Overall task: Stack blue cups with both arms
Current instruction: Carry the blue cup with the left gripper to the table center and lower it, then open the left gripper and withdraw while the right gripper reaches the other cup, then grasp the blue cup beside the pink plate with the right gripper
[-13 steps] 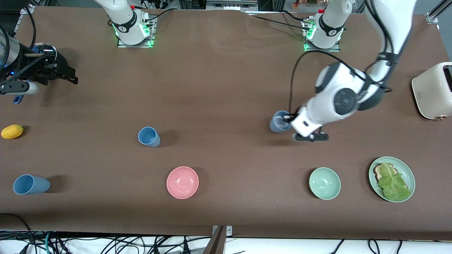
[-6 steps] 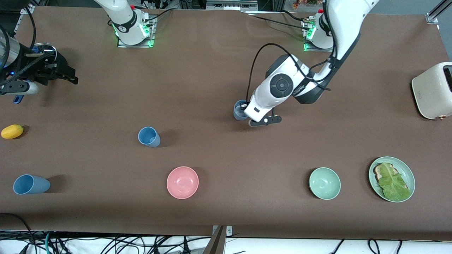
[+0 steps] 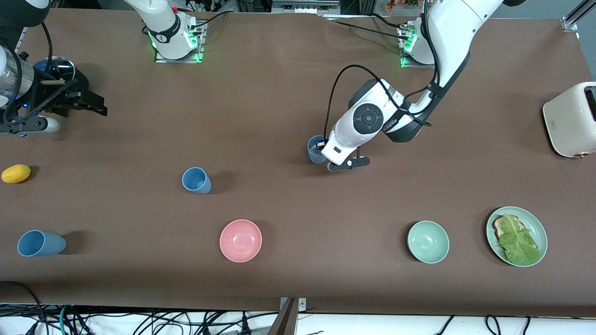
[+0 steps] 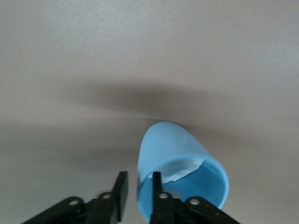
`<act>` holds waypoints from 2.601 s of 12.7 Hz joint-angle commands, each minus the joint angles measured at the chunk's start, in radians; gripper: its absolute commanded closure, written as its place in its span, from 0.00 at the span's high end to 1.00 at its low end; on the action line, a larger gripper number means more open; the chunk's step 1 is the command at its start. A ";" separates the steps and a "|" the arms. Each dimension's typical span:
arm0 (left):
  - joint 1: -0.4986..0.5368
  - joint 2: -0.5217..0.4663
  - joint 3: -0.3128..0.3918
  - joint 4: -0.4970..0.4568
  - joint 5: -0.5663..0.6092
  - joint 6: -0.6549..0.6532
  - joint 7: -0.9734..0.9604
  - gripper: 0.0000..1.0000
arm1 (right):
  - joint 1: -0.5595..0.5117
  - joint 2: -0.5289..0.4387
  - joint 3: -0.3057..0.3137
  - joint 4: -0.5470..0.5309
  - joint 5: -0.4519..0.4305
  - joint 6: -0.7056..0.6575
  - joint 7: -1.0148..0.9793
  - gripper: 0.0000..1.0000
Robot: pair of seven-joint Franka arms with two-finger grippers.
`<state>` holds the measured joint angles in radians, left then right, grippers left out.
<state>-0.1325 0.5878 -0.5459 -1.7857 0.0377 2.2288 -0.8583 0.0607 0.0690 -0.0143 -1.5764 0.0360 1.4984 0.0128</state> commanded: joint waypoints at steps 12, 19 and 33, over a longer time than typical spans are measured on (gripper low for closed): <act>0.348 -0.258 -0.002 0.405 0.070 -0.725 0.637 1.00 | 0.043 0.268 0.011 0.123 -0.005 0.035 -0.042 1.00; 0.247 -0.483 0.277 0.237 0.025 -0.700 0.872 1.00 | 0.103 0.500 0.010 0.171 -0.001 0.278 0.001 1.00; 0.202 -0.576 0.397 0.154 -0.056 -0.615 0.872 1.00 | 0.134 0.500 0.013 -0.067 0.015 0.543 0.039 0.99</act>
<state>0.0735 -0.0032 -0.1468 -1.6678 -0.0409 1.6435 0.0156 0.1975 0.6171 -0.0049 -1.5837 0.0380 2.0129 0.0434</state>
